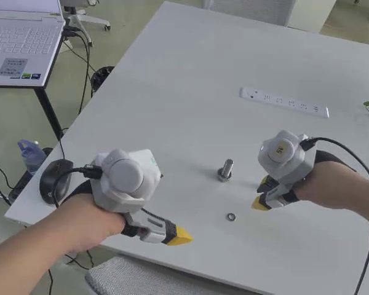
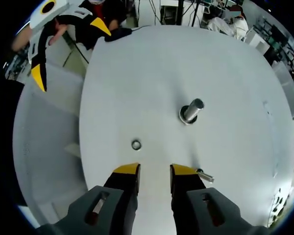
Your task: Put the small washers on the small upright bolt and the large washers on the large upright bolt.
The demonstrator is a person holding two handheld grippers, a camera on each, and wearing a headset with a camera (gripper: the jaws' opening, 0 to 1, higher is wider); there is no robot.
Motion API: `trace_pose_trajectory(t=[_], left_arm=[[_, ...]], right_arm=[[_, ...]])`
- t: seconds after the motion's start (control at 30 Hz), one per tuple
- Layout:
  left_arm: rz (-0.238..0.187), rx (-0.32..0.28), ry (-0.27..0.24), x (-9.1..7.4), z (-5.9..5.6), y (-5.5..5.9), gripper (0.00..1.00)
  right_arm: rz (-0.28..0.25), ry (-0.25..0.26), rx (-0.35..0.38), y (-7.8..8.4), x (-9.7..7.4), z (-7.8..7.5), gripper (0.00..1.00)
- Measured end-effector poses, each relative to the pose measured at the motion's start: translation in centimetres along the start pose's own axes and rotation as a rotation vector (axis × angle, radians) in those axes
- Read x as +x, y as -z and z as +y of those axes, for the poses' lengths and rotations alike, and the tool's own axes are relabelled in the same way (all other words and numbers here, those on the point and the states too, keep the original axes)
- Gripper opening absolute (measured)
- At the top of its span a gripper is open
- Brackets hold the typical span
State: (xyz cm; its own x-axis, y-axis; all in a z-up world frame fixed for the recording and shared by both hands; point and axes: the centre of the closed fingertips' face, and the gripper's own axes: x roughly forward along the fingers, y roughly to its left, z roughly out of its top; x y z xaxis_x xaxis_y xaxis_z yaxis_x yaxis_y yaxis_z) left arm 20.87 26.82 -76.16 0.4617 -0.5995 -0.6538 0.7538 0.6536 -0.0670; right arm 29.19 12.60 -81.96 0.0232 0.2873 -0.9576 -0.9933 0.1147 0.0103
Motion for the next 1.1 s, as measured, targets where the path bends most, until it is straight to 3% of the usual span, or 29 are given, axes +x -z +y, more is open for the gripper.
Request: trace_pose_trajectory(t=[0.6,1.1], left_arm=[[0.023,0.016,0.014,0.4,0.1,0.3,0.85],[0.004,0.008,0.019,0.4,0.0,0.0,0.84]], right_arm=[[-0.024,-0.032,0.010,-1.3,2.1,1.9,0.26],[-0.018,-0.016,0.042,-1.7,4.0,2.4,0.25]])
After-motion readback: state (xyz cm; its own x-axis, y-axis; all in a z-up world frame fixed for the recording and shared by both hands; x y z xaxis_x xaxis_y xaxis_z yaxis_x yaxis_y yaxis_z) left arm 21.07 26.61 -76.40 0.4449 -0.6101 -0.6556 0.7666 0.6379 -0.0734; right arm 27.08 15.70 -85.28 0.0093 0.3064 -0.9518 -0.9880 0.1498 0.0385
